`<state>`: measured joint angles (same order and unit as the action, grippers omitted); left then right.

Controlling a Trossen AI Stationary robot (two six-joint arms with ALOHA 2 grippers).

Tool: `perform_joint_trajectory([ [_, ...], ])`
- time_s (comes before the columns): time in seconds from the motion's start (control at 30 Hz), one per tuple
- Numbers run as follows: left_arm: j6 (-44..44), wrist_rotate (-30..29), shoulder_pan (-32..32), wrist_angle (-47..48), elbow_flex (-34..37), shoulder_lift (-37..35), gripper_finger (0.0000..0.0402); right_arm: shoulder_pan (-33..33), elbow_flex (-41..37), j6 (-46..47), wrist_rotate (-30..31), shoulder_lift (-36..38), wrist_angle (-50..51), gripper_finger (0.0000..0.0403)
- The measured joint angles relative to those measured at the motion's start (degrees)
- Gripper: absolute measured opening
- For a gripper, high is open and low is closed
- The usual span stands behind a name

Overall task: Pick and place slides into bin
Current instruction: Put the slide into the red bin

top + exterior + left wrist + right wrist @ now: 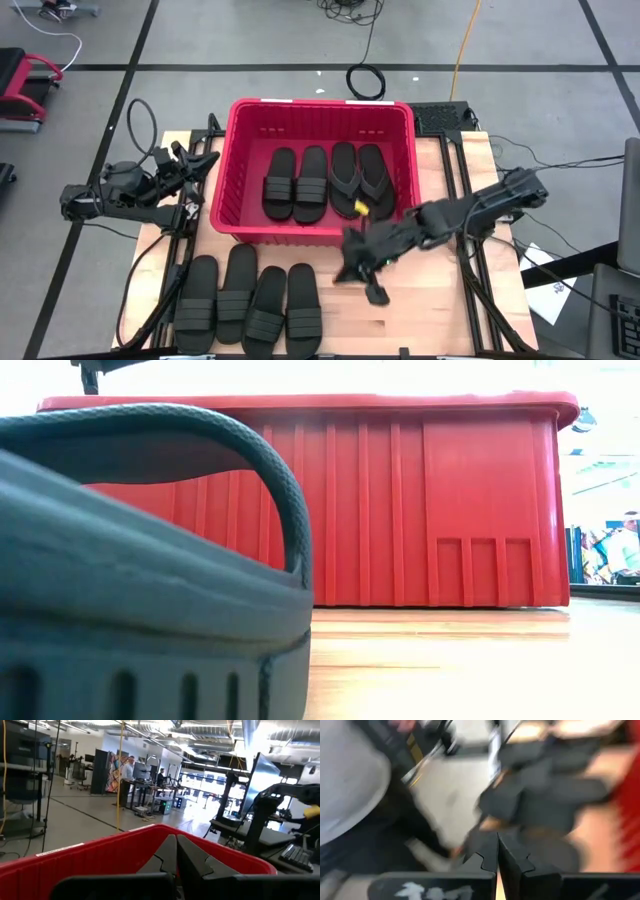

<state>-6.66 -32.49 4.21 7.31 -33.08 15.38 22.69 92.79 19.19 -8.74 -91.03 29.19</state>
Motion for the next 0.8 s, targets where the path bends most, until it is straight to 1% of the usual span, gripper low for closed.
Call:
perform_joint_trajectory([
  [0.07, 0.35, 0.01, -0.01, 0.27, 0.0, 0.0, 0.0008, 1.09, 0.0, 1.39, -3.83, -1.75, 1.34, 0.0],
  [0.17, 0.22, 0.02, 0.02, 0.24, 0.0, 0.0, 0.0008, 1.67, 0.0, 0.99, -9.45, -4.23, 1.43, 0.0],
  [0.27, -0.21, 0.02, 0.0, 0.43, 0.0, 0.0, 0.0008, 1.3, 0.0, 0.69, -12.02, -6.74, 2.82, 0.0002],
  [0.37, -1.81, 0.09, 0.01, 1.58, 0.0, 0.0, 0.0008, 0.6, -0.13, -0.34, -13.91, -9.53, 2.76, 0.0018],
  [0.47, -2.92, 0.37, -0.01, 3.75, 0.0, 0.0, 0.0008, -0.52, -0.15, -0.19, -14.04, -12.23, 0.05, 0.0051],
  [0.6, -3.15, 1.99, -0.01, 6.68, 0.0, -0.02, 0.0008, -1.94, -0.17, 0.02, -13.89, -15.89, -3.73, 0.011],
  [0.7, -4.21, 2.6, -0.01, 8.02, 0.0, 0.0, 0.0008, -3.06, -0.17, 2.33, -14.35, -18.28, -6.61, 0.0153],
  [0.8, -4.21, 2.62, 0.0, 7.96, 0.0, 0.0, 0.0008, -3.55, -0.17, 3.91, -15.48, -20.54, -8.97, 0.0187],
])
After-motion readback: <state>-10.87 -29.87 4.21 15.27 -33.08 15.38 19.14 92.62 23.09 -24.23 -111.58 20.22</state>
